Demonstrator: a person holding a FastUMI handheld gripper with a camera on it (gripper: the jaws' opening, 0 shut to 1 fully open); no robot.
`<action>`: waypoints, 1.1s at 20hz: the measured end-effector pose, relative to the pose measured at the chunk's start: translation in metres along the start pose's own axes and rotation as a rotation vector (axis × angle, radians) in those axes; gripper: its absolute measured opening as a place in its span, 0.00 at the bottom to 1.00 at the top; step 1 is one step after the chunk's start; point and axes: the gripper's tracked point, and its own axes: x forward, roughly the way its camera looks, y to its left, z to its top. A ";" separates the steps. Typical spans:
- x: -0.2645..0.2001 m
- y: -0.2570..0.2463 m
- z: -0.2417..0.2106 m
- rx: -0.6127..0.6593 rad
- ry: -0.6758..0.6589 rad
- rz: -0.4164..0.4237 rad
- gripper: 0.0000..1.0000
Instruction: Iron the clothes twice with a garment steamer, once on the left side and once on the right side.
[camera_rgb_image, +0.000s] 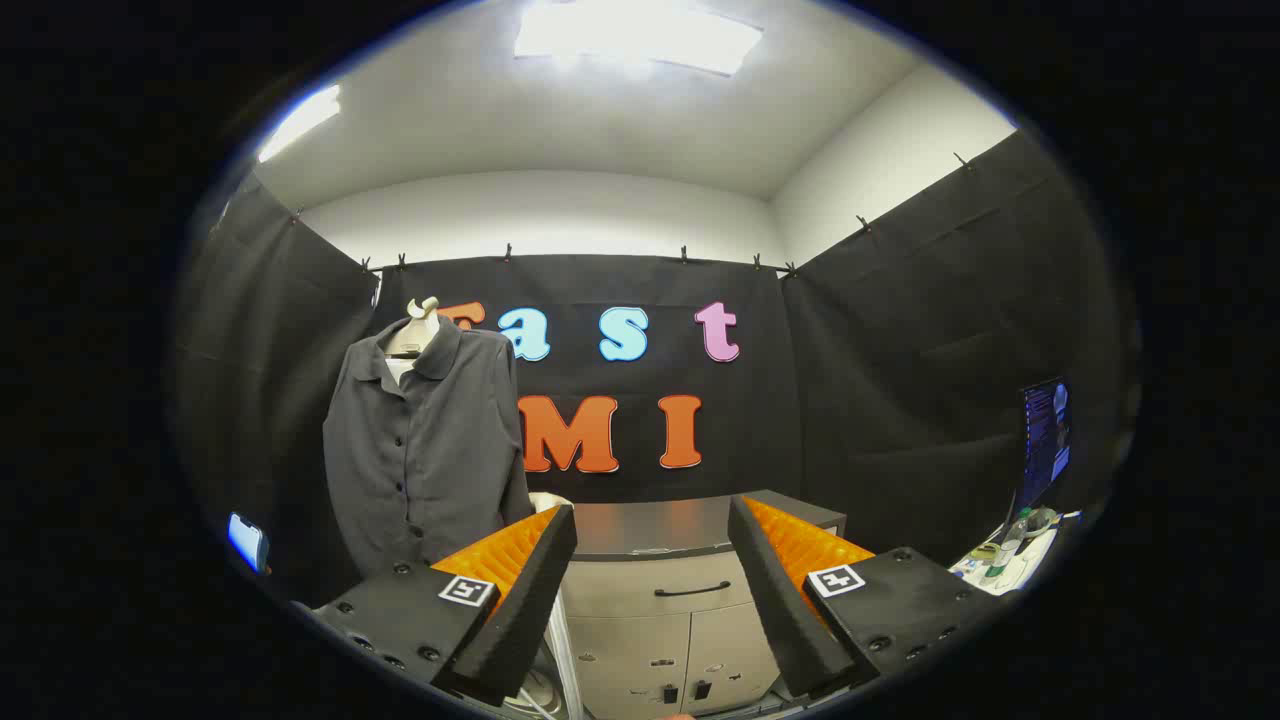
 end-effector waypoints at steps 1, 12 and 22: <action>0.000 0.000 0.000 -0.005 0.002 -0.002 0.98; 0.010 0.008 -0.006 -0.008 0.017 0.007 0.98; 0.021 0.007 -0.014 0.016 0.034 0.000 0.98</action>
